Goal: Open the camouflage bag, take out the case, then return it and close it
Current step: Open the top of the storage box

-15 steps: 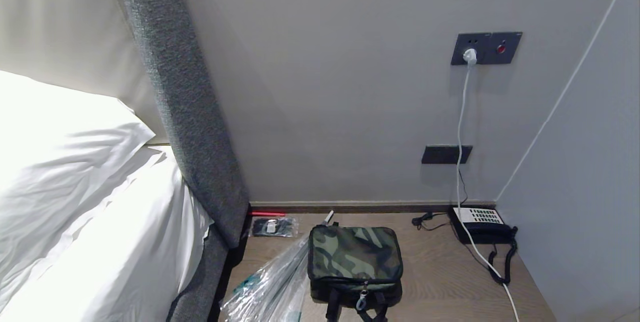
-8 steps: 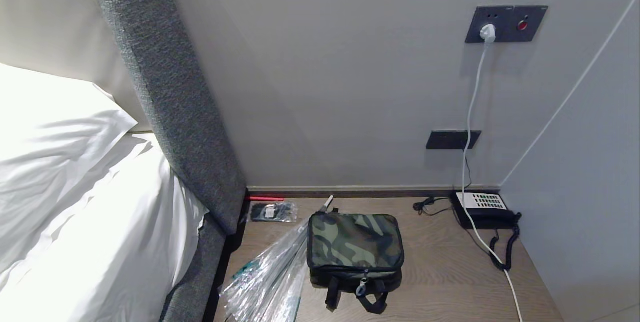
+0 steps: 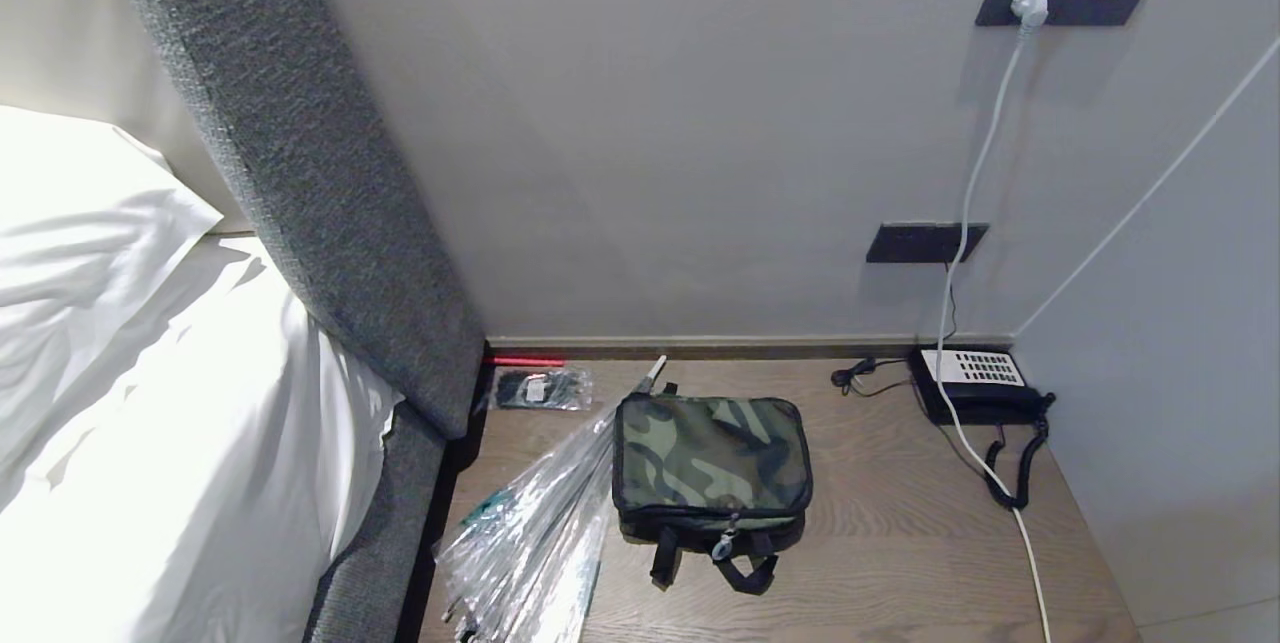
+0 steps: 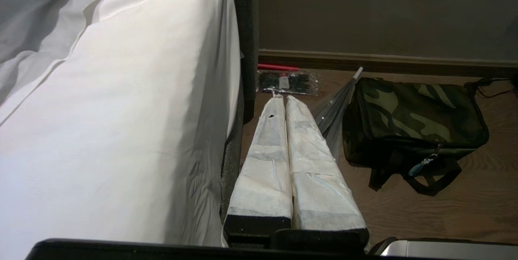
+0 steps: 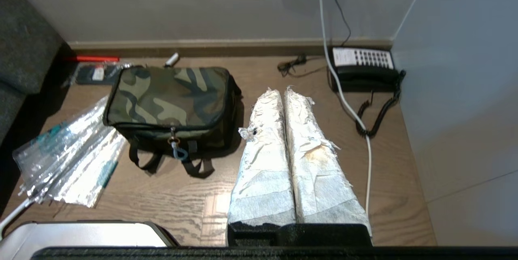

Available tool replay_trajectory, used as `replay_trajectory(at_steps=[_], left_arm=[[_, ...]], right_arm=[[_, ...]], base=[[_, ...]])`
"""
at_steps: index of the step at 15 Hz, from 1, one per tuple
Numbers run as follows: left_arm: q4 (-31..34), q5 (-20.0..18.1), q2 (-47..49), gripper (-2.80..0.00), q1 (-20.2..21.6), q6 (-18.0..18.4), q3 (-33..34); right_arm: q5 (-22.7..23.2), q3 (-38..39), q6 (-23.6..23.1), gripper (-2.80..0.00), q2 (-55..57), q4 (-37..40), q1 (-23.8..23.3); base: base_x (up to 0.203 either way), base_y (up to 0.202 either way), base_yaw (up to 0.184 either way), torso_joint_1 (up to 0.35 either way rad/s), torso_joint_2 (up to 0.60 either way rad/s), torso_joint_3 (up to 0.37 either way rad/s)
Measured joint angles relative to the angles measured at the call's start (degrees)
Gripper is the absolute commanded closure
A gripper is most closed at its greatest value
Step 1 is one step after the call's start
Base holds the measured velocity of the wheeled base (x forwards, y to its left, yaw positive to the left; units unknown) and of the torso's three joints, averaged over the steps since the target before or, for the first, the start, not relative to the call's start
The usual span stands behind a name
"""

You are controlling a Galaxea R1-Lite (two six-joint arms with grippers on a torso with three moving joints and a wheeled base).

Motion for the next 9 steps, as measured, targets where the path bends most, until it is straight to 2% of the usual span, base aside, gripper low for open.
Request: replay_trajectory(at_steps=[9], left_arm=[[0.0, 0.0, 0.0, 0.00, 0.0, 0.0, 0.0]], right_arm=[[0.0, 0.0, 0.0, 0.00, 0.0, 0.0, 0.0]], base=[[0.000, 0.000, 0.000, 0.003, 0.01, -0.198]])
